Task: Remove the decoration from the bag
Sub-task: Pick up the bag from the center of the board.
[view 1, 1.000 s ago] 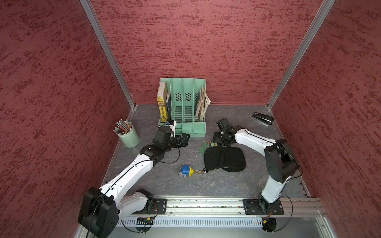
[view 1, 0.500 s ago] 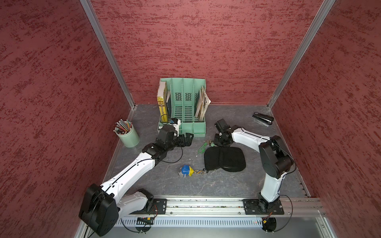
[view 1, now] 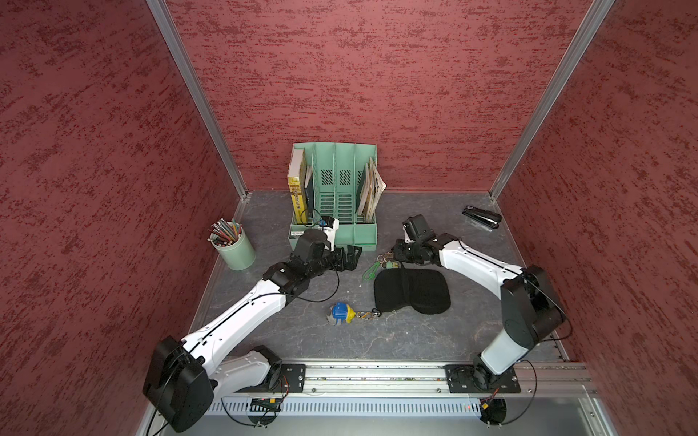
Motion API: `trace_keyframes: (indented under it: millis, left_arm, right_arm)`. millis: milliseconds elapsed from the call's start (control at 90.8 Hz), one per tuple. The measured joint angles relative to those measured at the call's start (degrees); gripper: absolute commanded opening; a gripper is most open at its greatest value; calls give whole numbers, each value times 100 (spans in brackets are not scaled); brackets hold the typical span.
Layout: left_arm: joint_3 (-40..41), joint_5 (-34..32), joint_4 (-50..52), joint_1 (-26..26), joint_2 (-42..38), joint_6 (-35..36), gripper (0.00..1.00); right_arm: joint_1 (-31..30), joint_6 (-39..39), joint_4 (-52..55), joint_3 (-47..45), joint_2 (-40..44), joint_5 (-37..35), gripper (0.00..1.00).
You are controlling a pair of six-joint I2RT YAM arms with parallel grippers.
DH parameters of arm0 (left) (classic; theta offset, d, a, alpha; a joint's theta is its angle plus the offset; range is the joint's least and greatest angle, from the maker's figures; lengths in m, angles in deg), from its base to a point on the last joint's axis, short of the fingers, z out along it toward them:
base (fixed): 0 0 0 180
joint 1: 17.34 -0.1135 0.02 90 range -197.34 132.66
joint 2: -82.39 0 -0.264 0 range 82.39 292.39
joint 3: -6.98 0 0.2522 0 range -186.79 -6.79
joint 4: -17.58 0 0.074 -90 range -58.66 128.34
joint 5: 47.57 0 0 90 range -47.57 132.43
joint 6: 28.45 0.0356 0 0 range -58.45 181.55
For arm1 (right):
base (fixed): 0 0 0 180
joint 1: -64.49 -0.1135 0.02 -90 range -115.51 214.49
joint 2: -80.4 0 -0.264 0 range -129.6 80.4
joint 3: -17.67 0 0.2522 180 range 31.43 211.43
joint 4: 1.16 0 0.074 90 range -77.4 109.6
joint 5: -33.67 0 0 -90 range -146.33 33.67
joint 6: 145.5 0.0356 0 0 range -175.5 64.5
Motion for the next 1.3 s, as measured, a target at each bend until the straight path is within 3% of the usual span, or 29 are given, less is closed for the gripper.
trace_keyframes:
  millis: [220, 672, 1300]
  left_arm:
    - [-98, -11, -9, 144, 0, 127, 100]
    - [-116, 553, -616, 590, -647, 914, 100]
    - [42, 2247, -1364, 782, -706, 1718, 76]
  right_arm:
    - [0, -358, -326, -308, 979, 417, 0]
    - [0, -1134, -802, -514, 3056, 2052, 0]
    - [0, -1735, -874, -516, 3543, 4299, 0]
